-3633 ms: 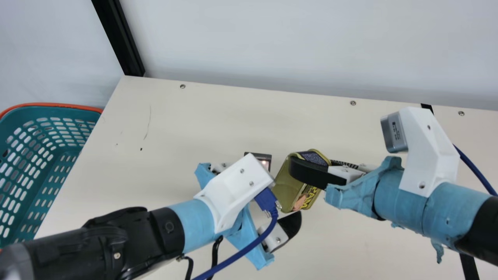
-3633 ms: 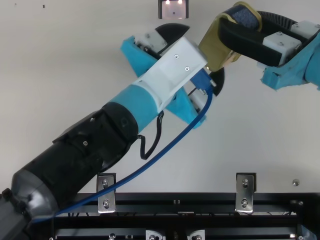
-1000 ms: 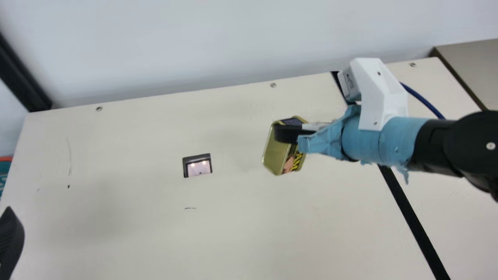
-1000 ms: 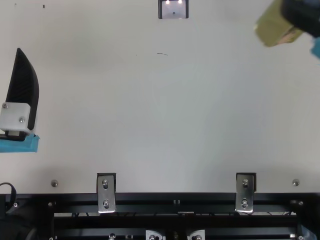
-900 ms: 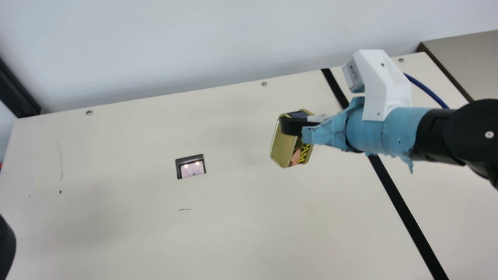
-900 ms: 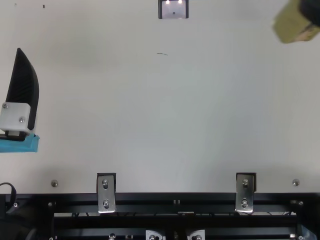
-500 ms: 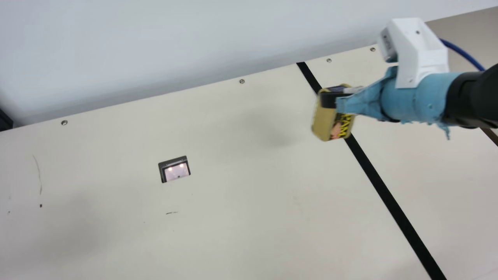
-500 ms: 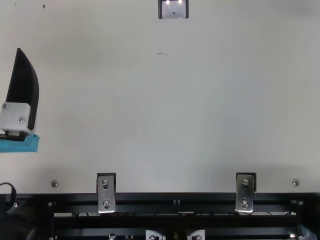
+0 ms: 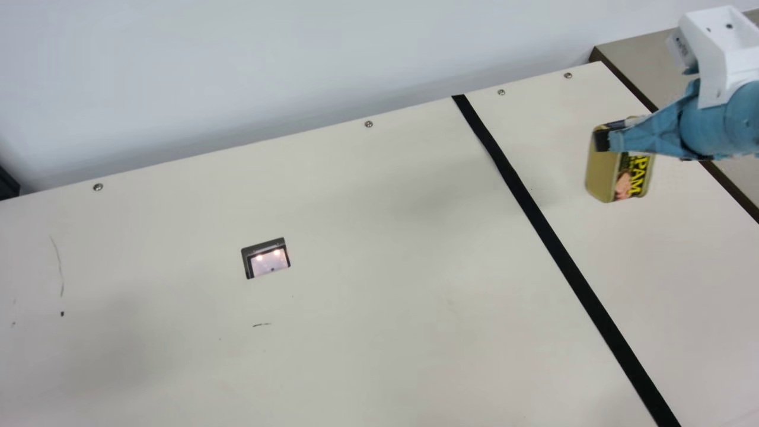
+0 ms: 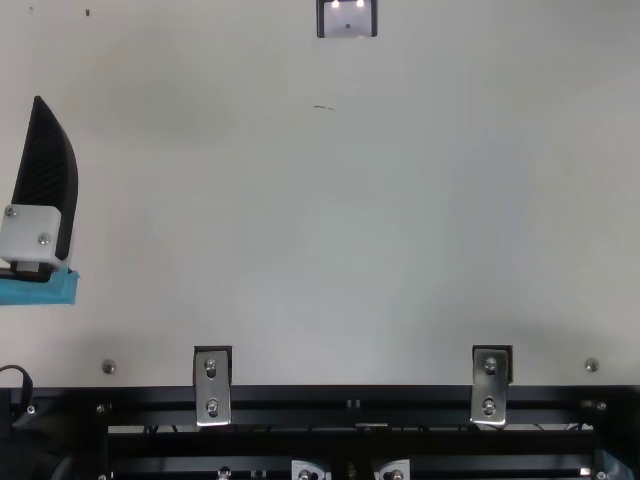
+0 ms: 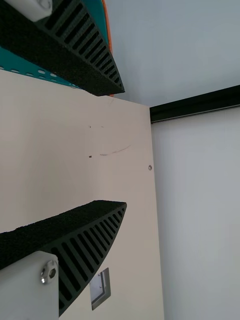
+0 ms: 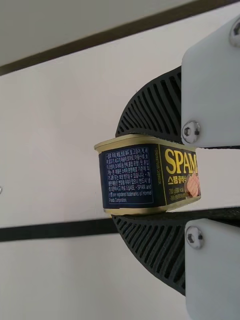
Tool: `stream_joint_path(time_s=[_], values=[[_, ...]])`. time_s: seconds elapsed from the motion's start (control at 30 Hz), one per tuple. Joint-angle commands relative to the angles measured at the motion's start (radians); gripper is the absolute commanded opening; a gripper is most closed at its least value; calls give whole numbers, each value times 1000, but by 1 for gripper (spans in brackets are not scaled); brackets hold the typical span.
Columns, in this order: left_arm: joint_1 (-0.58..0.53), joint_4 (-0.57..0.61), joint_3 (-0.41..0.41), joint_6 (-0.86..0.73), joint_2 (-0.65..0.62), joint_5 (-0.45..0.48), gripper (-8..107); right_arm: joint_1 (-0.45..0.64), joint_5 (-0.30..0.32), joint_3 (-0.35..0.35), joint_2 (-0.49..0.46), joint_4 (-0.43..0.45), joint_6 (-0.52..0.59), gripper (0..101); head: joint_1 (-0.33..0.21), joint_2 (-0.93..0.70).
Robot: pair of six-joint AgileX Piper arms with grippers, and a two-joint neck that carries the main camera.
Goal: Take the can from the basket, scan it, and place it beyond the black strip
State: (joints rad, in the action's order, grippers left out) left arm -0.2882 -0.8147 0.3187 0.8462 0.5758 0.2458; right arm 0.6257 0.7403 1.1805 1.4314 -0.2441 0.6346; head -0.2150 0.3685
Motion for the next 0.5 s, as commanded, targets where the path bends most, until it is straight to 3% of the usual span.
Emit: stream_joint_path(time_s=[0.0,0.47], values=[[0,0,0,0,0,0,90,-2,41,50,38,44,10,0,-2,15],[0,0,0,0,0,0,90,-105,334,279,220,320,75,0,-2,15]])
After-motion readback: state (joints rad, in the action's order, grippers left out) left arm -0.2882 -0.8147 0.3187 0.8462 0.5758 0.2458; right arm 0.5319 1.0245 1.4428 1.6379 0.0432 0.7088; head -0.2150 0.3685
